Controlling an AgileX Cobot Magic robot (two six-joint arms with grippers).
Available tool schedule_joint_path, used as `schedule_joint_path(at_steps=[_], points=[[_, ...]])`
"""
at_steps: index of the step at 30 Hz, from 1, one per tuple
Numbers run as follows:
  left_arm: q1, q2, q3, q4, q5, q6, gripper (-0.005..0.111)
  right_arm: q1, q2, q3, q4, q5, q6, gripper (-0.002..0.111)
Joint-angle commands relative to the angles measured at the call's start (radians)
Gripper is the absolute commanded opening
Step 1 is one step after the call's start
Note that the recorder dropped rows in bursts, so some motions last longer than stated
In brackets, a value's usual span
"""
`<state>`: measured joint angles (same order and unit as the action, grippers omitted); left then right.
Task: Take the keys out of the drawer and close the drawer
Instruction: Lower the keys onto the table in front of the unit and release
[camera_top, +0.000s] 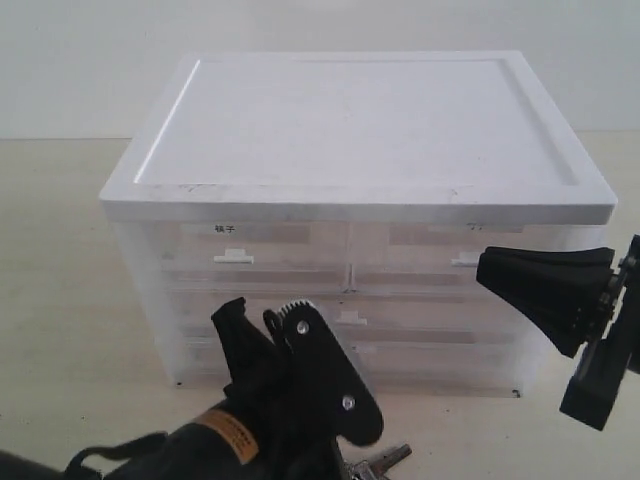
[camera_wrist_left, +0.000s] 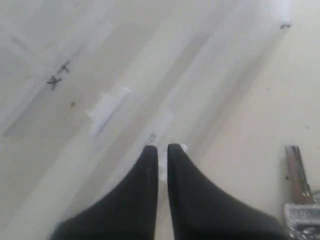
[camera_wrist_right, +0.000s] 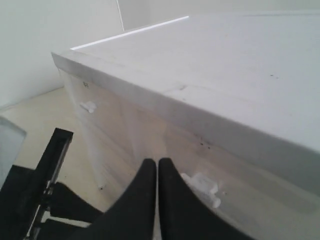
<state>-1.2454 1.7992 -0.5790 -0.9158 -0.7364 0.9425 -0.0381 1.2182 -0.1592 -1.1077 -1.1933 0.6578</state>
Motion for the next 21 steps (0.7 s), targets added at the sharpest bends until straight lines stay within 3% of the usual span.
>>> schedule_joint_path(at_steps=[1, 5, 10, 16, 19, 21], points=[[-0.106, -0.021, 0.062, -0.078, -0.105, -0.007, 0.004, 0.001, 0.001, -0.002, -0.027, -0.028, -0.005, 0.0], [-0.2, -0.067, 0.118, -0.158, -0.184, -0.005, 0.004, 0.001, -0.054, 0.023, 0.017, -0.028, -0.042, 0.0], [-0.221, -0.118, 0.156, -0.163, -0.141, -0.005, 0.004, 0.001, -0.261, 0.108, 0.192, 0.033, -0.081, 0.0], [-0.2, -0.127, 0.117, -0.026, 0.276, -0.06, 0.004, 0.001, -0.554, 0.147, 0.274, 0.198, -0.029, 0.0], [-0.135, -0.089, 0.052, -0.016, 0.491, -0.049, 0.004, 0.001, -0.701, 0.147, 0.29, 0.339, 0.027, 0.0], [-0.089, -0.042, 0.026, -0.009, 0.462, -0.048, 0.004, 0.001, -0.764, 0.147, 0.29, 0.385, 0.056, 0.0]])
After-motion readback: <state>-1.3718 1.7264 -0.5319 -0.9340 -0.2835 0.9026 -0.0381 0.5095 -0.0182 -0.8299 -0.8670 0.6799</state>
